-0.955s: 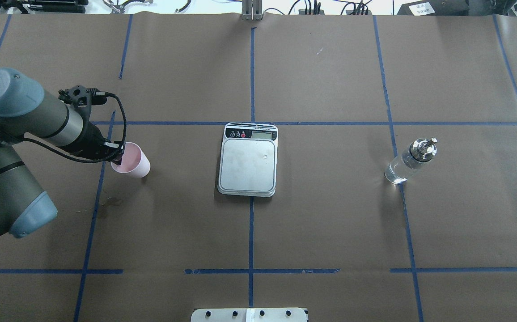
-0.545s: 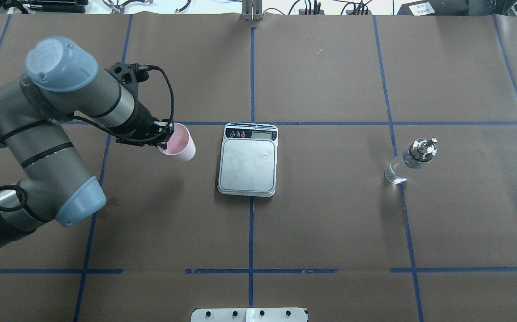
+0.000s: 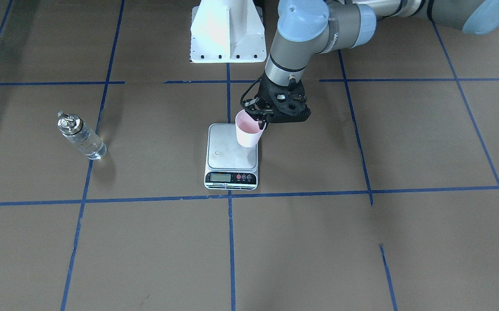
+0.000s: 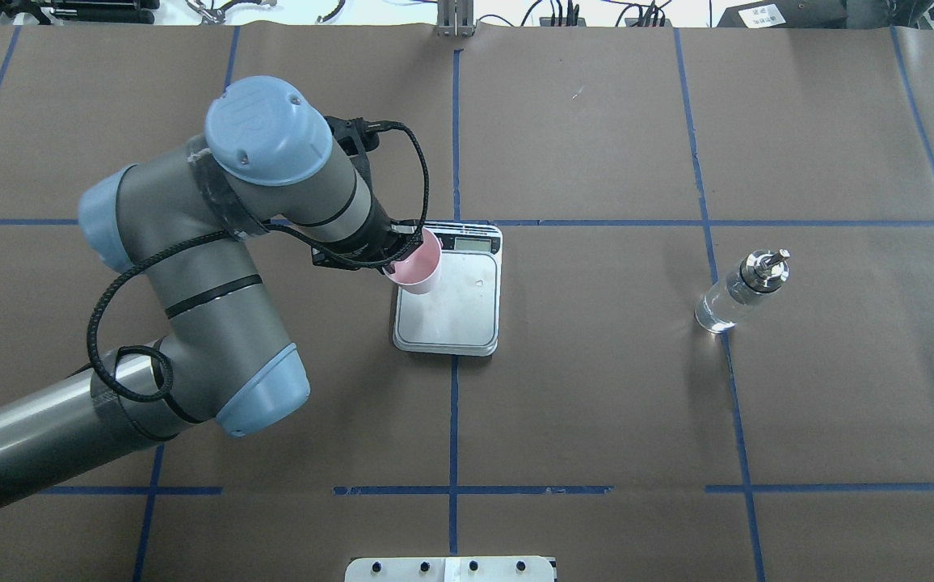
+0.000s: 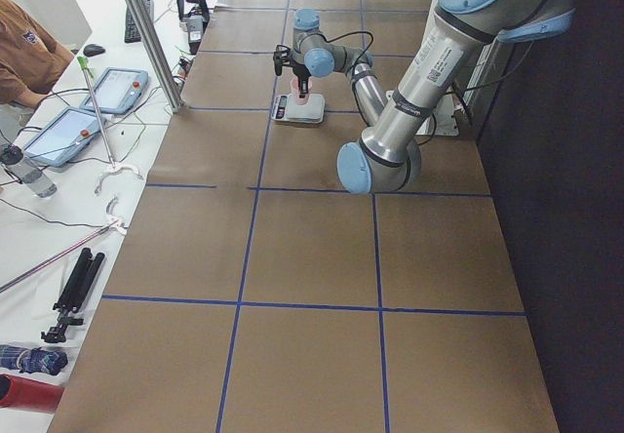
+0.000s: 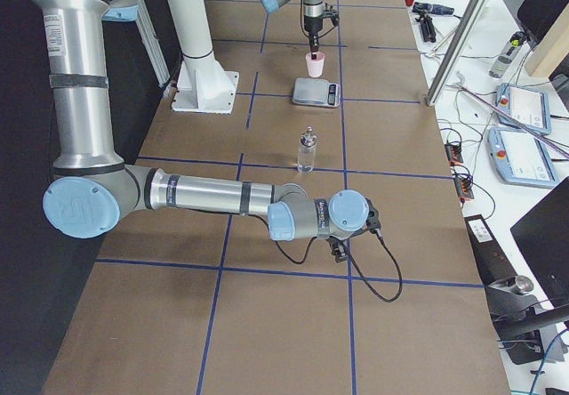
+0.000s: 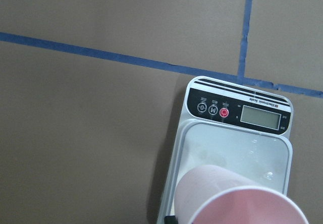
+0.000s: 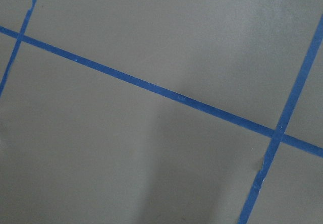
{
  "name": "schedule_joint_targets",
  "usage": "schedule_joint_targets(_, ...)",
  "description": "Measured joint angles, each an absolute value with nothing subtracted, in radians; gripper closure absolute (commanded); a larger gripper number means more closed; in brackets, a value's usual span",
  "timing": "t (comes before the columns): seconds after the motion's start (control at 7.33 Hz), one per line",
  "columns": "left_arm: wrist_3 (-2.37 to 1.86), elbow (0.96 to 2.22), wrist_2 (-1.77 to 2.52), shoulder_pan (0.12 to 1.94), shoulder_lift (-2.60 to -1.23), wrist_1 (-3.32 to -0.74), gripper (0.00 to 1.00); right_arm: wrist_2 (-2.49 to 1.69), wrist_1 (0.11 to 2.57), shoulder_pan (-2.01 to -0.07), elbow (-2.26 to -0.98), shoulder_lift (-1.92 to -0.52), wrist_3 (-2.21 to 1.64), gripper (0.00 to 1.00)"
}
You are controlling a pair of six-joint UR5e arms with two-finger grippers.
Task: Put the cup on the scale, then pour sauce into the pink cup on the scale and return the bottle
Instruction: 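Carry the pink cup with the left gripper onto the scale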
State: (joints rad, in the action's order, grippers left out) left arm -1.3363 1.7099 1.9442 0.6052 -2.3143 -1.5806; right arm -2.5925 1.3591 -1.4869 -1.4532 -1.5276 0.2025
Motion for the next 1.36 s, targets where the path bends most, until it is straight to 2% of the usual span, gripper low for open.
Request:
schedule_joint_targets(0.27,-1.337,1.646,1.891,0.571,-2.368,-1.575,1.0,-2.594,1.359,-1.487,-1.454,-1.528,0.202,0.0)
schedule_joint_targets(0.68,-1.336,1.617,1.869,0.543,-2.378,-1.576,1.0,-2.613,1.359,-1.486,-1.451,-1.528,0.202,0.0)
schedule_joint_targets(0.82,-1.336,1.614,1.868,0.536,-2.378,-1.579,0.88,-2.617,1.359,-1.486,-1.45,-1.528,0.202,0.0)
schedule_joint_targets(0.95,-1.336,1.612,1.868,0.532,-2.379,-1.582,0.82,-2.622,1.359,-1.486,-1.449,-1.528,0.202,0.0)
schedule_joint_targets(1.36,-1.334,1.61,1.868,0.531,-2.377,-1.6,0.81,-2.627,1.36,-1.485,-1.448,-1.526,0.203,0.0)
